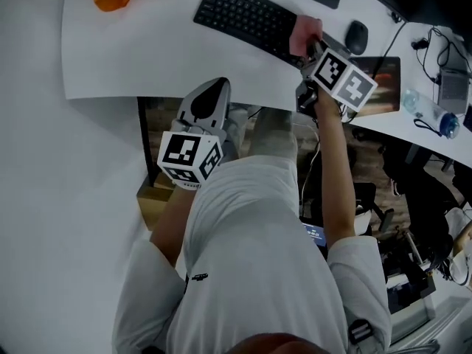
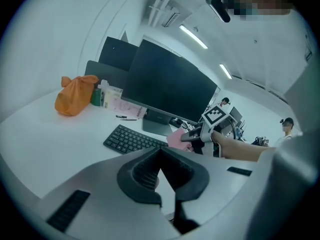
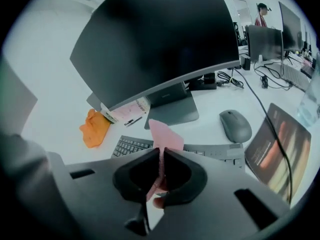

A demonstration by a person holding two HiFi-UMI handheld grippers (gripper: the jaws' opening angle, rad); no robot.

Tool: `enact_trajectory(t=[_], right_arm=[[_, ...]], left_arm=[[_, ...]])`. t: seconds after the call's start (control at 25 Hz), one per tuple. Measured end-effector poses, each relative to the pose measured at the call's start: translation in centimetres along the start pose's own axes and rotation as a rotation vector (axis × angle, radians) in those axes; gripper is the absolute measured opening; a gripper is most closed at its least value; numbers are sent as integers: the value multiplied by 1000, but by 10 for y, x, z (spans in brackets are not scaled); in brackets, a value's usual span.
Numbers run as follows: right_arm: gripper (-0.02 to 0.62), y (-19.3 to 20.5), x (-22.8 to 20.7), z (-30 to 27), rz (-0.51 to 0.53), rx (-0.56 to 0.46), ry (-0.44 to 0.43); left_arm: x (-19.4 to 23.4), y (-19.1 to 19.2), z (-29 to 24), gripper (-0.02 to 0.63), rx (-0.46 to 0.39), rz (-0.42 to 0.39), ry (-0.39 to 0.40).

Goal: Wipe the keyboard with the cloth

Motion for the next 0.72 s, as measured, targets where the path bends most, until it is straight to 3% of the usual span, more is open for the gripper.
enact_trajectory(t=[0.4, 0.72], right_arm=[[18, -11, 30, 111, 156, -173, -79], [18, -5, 37, 199, 178, -321, -103]], left_arm=[[-18, -36, 37, 18, -64, -34, 51], [-26, -61, 66, 18, -137, -67, 82]])
Point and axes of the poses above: the fingertips, and each gripper's own axes: z backward along the fingers, x to its left, y out of its underside, the point moved 6 cm from there along z, backward along the fingers
